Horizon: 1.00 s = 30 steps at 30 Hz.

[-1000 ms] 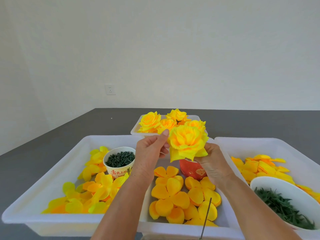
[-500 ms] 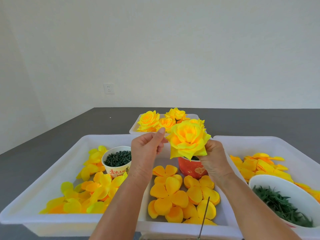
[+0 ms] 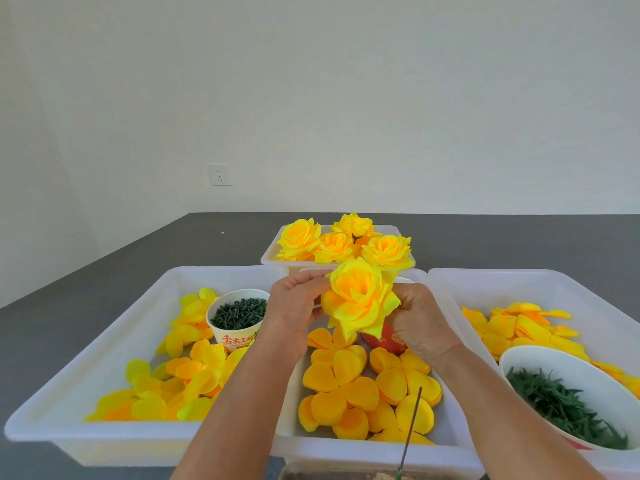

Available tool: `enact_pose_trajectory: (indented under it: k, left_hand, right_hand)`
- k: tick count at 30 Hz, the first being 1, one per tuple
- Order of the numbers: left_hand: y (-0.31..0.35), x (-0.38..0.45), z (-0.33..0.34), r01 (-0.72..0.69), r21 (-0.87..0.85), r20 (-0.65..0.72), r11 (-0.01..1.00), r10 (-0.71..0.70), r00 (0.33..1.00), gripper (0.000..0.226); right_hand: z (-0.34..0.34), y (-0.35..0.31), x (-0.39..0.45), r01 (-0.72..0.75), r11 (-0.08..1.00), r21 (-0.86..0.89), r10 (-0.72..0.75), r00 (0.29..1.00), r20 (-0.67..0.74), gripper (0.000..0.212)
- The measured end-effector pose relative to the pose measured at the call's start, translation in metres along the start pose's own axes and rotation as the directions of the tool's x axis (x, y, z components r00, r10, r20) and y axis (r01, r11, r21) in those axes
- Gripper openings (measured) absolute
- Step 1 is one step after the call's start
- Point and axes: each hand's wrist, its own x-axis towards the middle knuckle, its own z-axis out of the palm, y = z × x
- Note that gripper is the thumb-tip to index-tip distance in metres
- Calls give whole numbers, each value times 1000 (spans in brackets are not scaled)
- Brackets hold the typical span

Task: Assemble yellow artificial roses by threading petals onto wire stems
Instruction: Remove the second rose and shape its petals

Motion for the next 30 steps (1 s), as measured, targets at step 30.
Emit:
enact_pose_trajectory:
  k: [30]
  left_hand:
    - [-4, -2, 1, -85, 145, 3, 986, 86, 996, 8]
  right_hand:
    - [-7, 4, 3, -70, 990, -118, 49, 984, -171, 12]
